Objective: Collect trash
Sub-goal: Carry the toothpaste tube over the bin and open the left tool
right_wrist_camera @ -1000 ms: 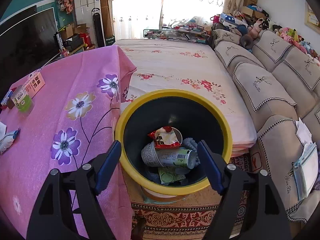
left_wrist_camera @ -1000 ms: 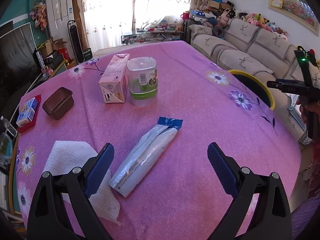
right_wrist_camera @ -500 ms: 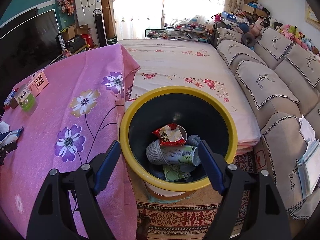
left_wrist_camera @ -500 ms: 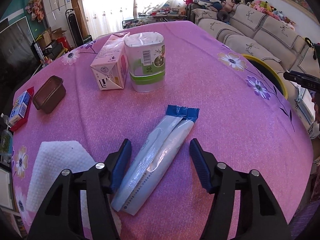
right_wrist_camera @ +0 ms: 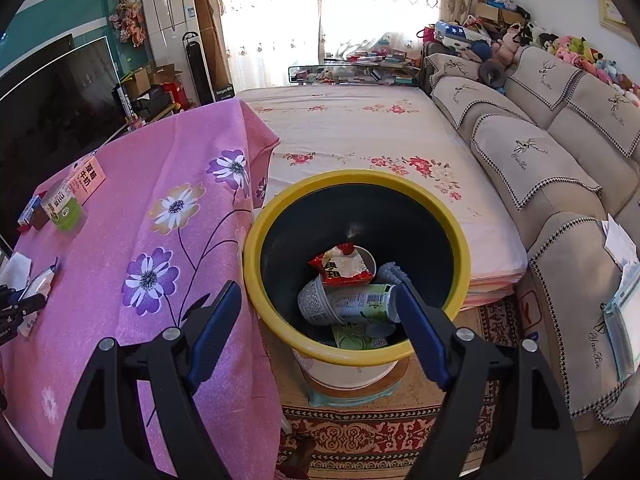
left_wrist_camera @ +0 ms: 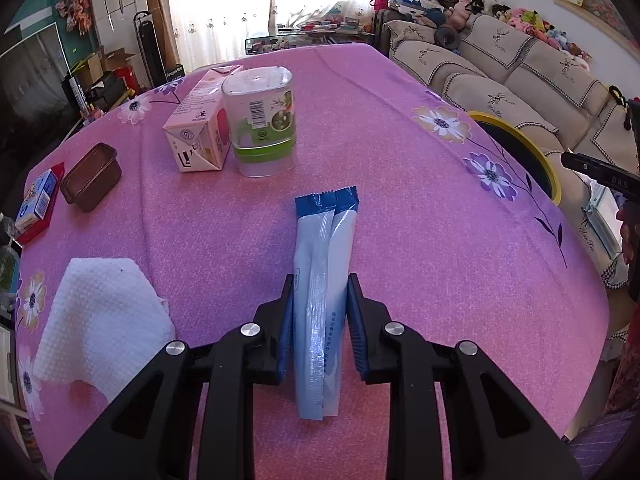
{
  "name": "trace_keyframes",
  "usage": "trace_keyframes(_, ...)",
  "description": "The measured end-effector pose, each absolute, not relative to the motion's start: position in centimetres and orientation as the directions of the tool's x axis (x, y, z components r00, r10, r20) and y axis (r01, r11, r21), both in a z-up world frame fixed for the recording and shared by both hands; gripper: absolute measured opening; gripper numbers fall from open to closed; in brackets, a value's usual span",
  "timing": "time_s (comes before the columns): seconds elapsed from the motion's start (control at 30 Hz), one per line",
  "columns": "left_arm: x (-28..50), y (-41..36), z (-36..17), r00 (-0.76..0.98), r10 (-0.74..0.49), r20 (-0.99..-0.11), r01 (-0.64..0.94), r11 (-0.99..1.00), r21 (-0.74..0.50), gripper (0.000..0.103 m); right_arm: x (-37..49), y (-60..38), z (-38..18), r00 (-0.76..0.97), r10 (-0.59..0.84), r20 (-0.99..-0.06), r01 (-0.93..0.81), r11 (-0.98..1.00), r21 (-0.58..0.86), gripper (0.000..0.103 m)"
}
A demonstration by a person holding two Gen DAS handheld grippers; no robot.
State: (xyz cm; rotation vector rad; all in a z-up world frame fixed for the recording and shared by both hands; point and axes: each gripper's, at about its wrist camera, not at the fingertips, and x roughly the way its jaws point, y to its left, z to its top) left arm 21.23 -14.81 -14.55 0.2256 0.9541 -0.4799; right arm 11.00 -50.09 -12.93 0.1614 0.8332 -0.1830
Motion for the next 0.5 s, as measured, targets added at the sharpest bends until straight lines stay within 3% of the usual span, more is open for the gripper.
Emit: trace_keyframes(0.5, 19.4, -22.5, -9.8, 0.503, -0.393, -0.770, 0.609, 0.793, -0.006, 0.025, 7.7, -53.0, -12.7, 0.695, -0.101, -0.712, 0.280, 0.950, 0.138, 0.075)
